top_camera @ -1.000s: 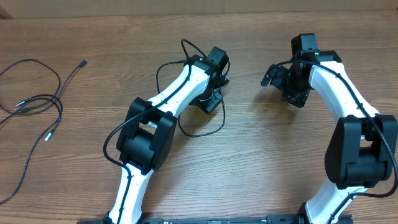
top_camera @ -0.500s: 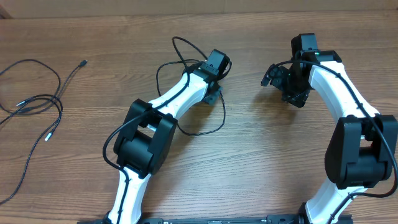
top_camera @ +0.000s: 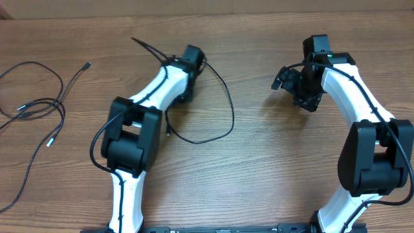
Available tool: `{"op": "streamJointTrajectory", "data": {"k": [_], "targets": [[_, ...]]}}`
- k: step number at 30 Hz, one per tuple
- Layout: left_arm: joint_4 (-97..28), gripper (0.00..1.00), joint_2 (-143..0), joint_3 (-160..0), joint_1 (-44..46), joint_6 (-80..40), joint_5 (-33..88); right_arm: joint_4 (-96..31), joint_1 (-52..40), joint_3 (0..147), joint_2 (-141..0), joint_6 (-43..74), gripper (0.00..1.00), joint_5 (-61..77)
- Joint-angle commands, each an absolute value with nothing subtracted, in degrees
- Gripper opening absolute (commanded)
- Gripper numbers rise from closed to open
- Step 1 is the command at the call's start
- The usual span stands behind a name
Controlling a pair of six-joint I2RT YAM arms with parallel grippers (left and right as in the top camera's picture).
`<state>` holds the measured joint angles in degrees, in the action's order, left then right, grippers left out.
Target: Untangle cables
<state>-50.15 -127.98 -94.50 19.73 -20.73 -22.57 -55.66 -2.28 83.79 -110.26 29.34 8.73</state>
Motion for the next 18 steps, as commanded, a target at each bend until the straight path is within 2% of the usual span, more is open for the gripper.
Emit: {"op": "streamJointTrajectory", "data": {"k": [1,3,8,14,18], "targets": [[-51.22,0.30,-129.99,-93.69,16.88,-24.45,-14.06,-55.55,-2.28,84.33,-110.32,29.28,1.00,8.38],[-51.16,0.35,-129.99,-94.21,15.70,-24.45,-11.33,-55.55,-2.28,84.33,-110.32,29.28,1.00,8.38],[-52.93,0.58,-129.97,-97.60,14.70,-24.45,-9.04,-55.55,-2.28,84.33,-110.32,29.28,1.00,8.40],[-60.29,0.75,-129.95,-106.08,14.63,-24.43,-9.17,-55.55,-2.28,84.33,-110.32,29.28,1.00,8.40],[-64.42,0.78,-129.97,-110.13,14.63,-24.43,-9.19,-55.55,-2.28,84.33,-110.32,29.28,1.00,8.40]]}}
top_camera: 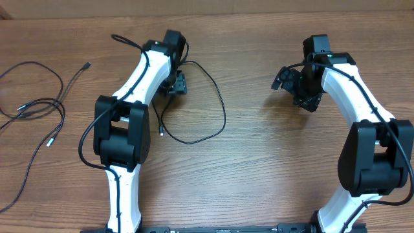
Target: Untangle cables
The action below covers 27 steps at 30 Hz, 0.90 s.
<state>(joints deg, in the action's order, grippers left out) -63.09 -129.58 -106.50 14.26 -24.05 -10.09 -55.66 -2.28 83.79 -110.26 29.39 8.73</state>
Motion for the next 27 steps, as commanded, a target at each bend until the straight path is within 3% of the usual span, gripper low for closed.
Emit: {"op": "streamJointTrajectory", "data": {"k": [1,3,5,11,21,24,25,27], "targets": [[-65.10,0.79,-129.95,-110.50,14.63,-24.45,-9.34,-55.55,-2.28,84.33,-110.32,29.28,1.00,8.40],[-66.30,0.82,-129.97,-110.54,14.63,-24.43,-9.87,-55.55,-2.28,84.33,-110.32,29.28,1.00,8.40],[-68.23,1.00,-129.97,-110.28,14.61,-24.47,-11.27,-55.55,-2.28,84.33,-110.32,29.28,1.00,8.38],[-70.74,1.00,-129.99,-106.50,14.61,-24.45,-12.19,-55.55,-2.28,84.33,-110.32,29.28,1.00,8.40],[-60.73,1.00,-129.99,-97.27,14.63,-24.03,-11.99,-55.55,-2.28,84.33,-110.32,29.28,1.00,8.40],[-58.37,0.96,-129.99,-95.57,14.61,-22.94,-11.92,-55.55,-2.28,84.33,-110.32,29.28,1.00,8.40],[-57.80,0.89,-129.99,-95.26,14.61,-22.09,-11.55,-55.55,-2.28,84.33,-110.32,29.28,1.00,8.40],[-56.66,0.63,-129.99,-94.85,14.61,-18.81,-8.95,-55.55,-2.28,84.33,-110.32,29.28,1.00,8.40]]}}
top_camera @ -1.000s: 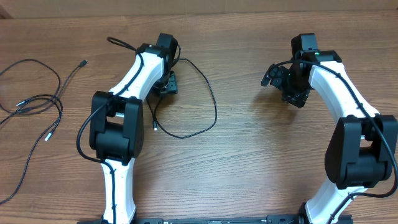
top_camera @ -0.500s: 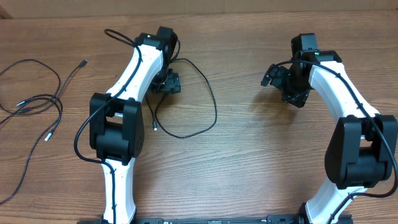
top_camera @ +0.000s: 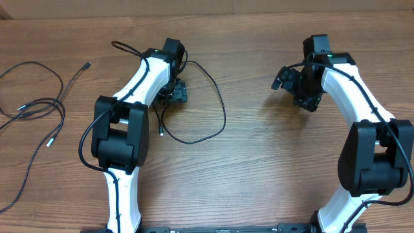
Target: Untangle cables
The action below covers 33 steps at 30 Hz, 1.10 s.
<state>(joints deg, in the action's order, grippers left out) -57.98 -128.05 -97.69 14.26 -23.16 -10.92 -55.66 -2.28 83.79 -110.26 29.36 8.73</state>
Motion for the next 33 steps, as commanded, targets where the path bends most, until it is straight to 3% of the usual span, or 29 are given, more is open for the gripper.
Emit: {"op": "streamJointTrajectory", "data": {"k": [1,6,12,21,23,25,26,33], "targets": [[-56.42,0.56,-129.99,-94.85,14.61,-17.30,-7.44,-55.55,-2.28,84.33,-110.32,29.28,1.00,8.40],[-55.88,0.49,-129.99,-94.85,14.63,-15.77,-4.82,-55.55,-2.28,84.33,-110.32,29.28,1.00,8.40],[-55.72,0.21,-129.99,-94.83,14.70,-14.74,-3.97,-55.55,-2.28,84.33,-110.32,29.28,1.00,8.40],[-51.68,0.17,-130.02,-94.80,14.81,-8.97,-2.94,-55.55,-2.28,84.33,-110.32,29.28,1.00,8.40],[-51.07,0.20,-130.02,-94.80,14.81,-8.47,-2.94,-55.55,-2.28,84.33,-110.32,29.28,1.00,8.38],[-50.70,0.52,-130.02,-94.80,14.81,-8.49,-2.98,-55.55,-2.28,84.33,-110.32,29.28,1.00,8.40],[-50.57,0.61,-130.02,-94.80,14.81,-8.51,-3.11,-55.55,-2.28,84.33,-110.32,29.28,1.00,8.40],[-47.99,0.61,-130.02,-94.70,14.83,-8.56,-3.36,-55.55,-2.28,84.33,-110.32,29.28,1.00,8.40]]}}
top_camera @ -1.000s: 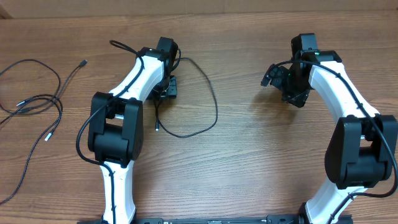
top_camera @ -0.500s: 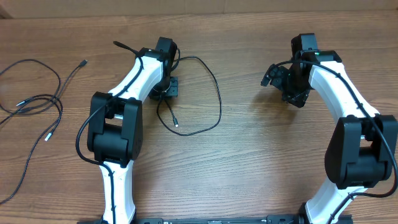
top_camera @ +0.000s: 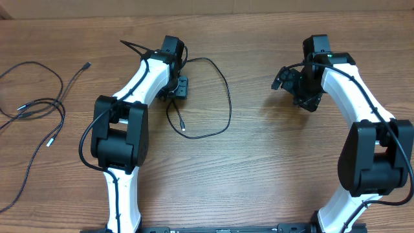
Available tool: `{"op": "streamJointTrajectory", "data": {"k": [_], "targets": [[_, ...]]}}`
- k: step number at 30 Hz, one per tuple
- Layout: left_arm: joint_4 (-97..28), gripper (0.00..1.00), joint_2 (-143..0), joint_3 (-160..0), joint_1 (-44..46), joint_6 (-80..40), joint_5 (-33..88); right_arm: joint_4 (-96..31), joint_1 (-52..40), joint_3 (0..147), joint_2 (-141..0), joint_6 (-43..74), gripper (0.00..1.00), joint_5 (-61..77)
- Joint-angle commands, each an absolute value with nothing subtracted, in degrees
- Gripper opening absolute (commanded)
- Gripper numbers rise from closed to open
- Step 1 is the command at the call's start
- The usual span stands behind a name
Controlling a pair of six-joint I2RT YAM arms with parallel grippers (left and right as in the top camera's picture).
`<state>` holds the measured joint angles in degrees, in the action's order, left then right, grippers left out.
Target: Untangle cables
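Observation:
A thin black cable (top_camera: 228, 97) makes a wide loop in the middle of the table, and its loose plug end (top_camera: 183, 129) lies inside the loop. My left gripper (top_camera: 179, 87) sits low at the loop's left side, shut on this cable where the strand passes under it. Far to the left, a second group of black cables (top_camera: 39, 107) lies crossed over itself, with one plug (top_camera: 87, 65) pointing up and right. My right gripper (top_camera: 280, 79) hovers at the right, open and holding nothing, well away from both cables.
The wooden table (top_camera: 272, 168) carries nothing else. The left cable group trails a long strand (top_camera: 26, 178) toward the front left edge. The two white arms reach in from the front edge on either side.
My left gripper has moved slightly up. The cable's loose plug end has swung from left of the loop's bottom to the right, and the loop has widened rightward. My right arm has not moved.
At first my left gripper was by the cable loop further right. It then stood further left with the loop shifted along with it, then a little lower. Now it sits slightly higher, with the plug end swung right. My right gripper stayed still throughout.

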<state>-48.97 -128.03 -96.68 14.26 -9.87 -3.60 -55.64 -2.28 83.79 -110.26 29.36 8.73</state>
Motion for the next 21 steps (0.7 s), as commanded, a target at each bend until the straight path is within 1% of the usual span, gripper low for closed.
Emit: {"op": "streamJointTrajectory", "data": {"k": [1,3,5,6,8,15,16,18,21], "targets": [[-47.33,0.58,-130.02,-94.52,14.96,-8.56,-3.36,-55.55,-2.28,84.33,-110.32,29.28,1.00,8.40],[-45.91,0.52,-130.02,-93.97,15.09,-8.56,-3.36,-55.55,-2.28,84.33,-110.32,29.28,1.00,8.40],[-44.56,0.43,-130.02,-93.10,15.18,-8.56,-3.33,-55.55,-2.28,84.33,-110.32,29.28,1.00,8.40],[-43.64,0.35,-130.02,-92.23,15.25,-8.51,-3.42,-55.55,-2.28,84.33,-110.32,29.28,1.00,8.38],[-42.50,0.29,-130.02,-91.09,15.25,-8.49,-3.60,-55.55,-2.28,84.33,-110.32,29.28,1.00,8.40],[-41.43,0.15,-129.99,-90.41,15.00,-4.80,-3.57,-55.55,-2.28,84.33,-110.32,29.28,1.00,8.40],[-41.45,0.10,-129.99,-90.41,15.00,-4.01,-3.57,-55.55,-2.28,84.33,-110.32,29.28,1.00,8.38],[-41.76,0.05,-129.95,-90.56,15.00,-3.33,-3.57,-55.55,-2.28,84.33,-110.32,29.28,1.00,8.40],[-43.11,0.04,-129.60,-91.29,14.96,-3.40,-3.57,-55.55,-2.28,84.33,-110.32,29.28,1.00,8.40]]}}
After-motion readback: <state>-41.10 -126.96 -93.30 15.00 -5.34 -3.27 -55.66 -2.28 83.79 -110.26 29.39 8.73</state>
